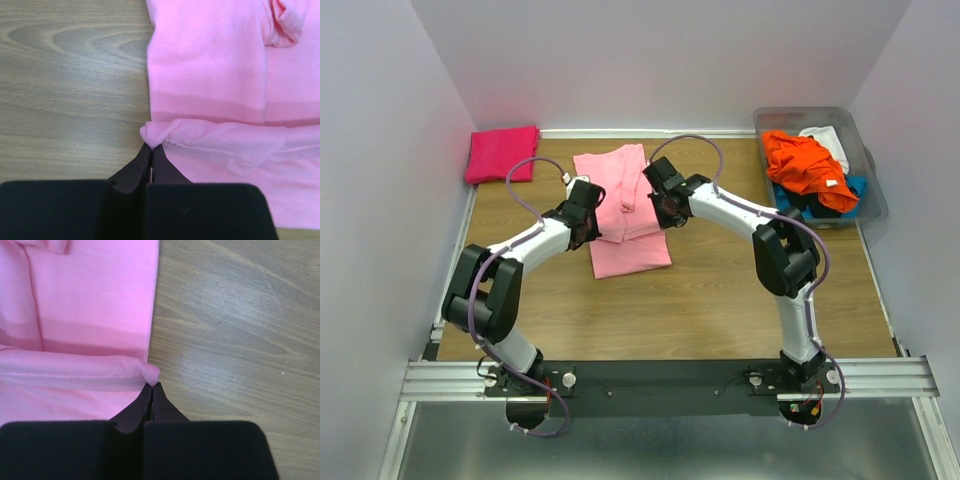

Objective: Fold and stack the t-shirts
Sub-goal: Fold the tshirt

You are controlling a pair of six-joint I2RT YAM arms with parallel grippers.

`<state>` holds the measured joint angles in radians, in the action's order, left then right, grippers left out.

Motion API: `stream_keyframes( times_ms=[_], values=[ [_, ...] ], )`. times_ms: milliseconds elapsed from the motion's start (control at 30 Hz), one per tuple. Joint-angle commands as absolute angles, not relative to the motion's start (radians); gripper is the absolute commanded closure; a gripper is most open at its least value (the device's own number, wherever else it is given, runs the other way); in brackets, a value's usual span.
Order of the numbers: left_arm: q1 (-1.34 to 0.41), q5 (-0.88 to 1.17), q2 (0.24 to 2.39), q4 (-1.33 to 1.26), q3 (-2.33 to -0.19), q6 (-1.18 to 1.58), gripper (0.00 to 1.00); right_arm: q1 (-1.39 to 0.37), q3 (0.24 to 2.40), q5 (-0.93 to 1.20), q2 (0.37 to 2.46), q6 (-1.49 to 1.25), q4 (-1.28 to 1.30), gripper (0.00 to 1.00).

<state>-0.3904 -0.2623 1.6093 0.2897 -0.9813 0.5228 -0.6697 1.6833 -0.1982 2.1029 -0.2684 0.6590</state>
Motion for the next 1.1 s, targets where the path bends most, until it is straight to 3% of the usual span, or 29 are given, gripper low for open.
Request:
stream_keyframes(
  times_ms=[0,1067],
  values=[
    [-0.371,-0.333,1.649,0.256,-0.977,0.515,1.0,-0.647,1.7,-0.262,2.144,-0.271,0.641,0.99],
    [-0.353,-0.385,1.626,0.244,-0.98,0.586,1.0,-0.641,1.743,-0.314,2.135,-0.302,0.588,0.99]
  ],
)
